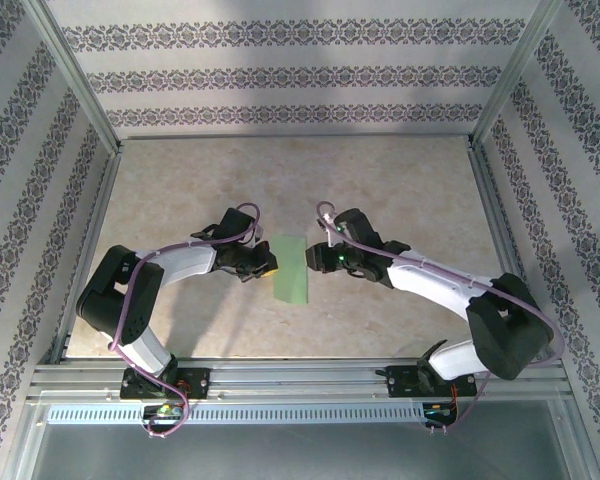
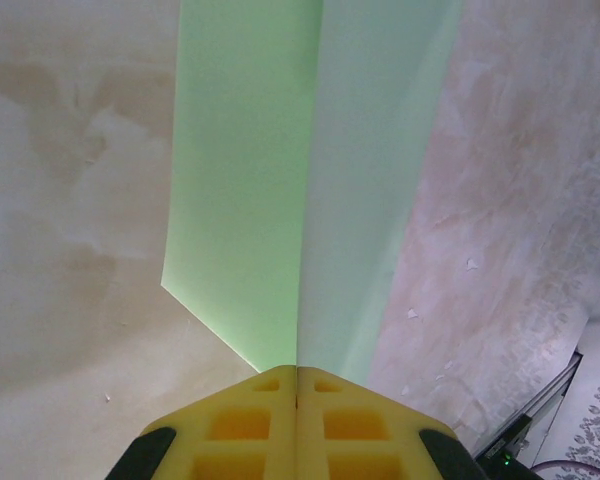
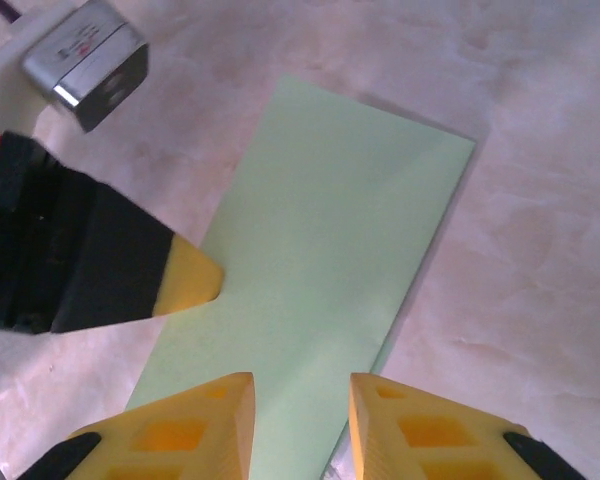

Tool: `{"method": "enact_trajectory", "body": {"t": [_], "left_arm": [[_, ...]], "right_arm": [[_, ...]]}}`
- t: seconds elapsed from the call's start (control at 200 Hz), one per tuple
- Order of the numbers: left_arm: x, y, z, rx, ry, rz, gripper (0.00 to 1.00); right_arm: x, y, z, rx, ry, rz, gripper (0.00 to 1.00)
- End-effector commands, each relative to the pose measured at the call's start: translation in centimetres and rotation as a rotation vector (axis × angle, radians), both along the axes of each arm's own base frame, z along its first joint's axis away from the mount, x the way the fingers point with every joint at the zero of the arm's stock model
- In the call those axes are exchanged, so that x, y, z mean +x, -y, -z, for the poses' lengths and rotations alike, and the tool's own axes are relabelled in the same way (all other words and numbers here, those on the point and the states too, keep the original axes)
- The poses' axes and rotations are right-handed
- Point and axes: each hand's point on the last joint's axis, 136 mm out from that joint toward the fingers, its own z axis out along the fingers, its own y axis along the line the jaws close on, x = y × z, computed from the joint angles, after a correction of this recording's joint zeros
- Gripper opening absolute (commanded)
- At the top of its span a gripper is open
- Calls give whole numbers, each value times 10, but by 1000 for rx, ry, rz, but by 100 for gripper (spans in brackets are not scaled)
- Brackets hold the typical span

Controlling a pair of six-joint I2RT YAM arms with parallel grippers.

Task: Fold a paper plane with a square sheet of paper (fold left side to right side)
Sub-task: Third fold the triangle at the center of the table.

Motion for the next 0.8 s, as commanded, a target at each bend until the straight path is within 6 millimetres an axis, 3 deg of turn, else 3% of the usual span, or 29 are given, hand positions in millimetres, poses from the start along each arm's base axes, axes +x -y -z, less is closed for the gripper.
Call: {"method": "enact_trajectory", "body": {"t": [0.0,0.16,0.305,0.615,0.794], "left_arm": [[-8,6,-7,-45,-32,-36,0],[-8,7,-6,-52,-41,-45,0],[-8,11,-6,-69,-45,-47,0],[-8,10,-5,-64,-49,-45,0],[-10,11,-4,-66,-56,-41,0]], "right_arm": [[-30,3,-2,-140,248,-133,45],[-66,-16,3,-221,393,-299,56],[-84,-30,15,-284,437,-373,63],[-95,-56,39,-416,478,-455,69],[-91,-71,47,-457,485,-470,70]]}}
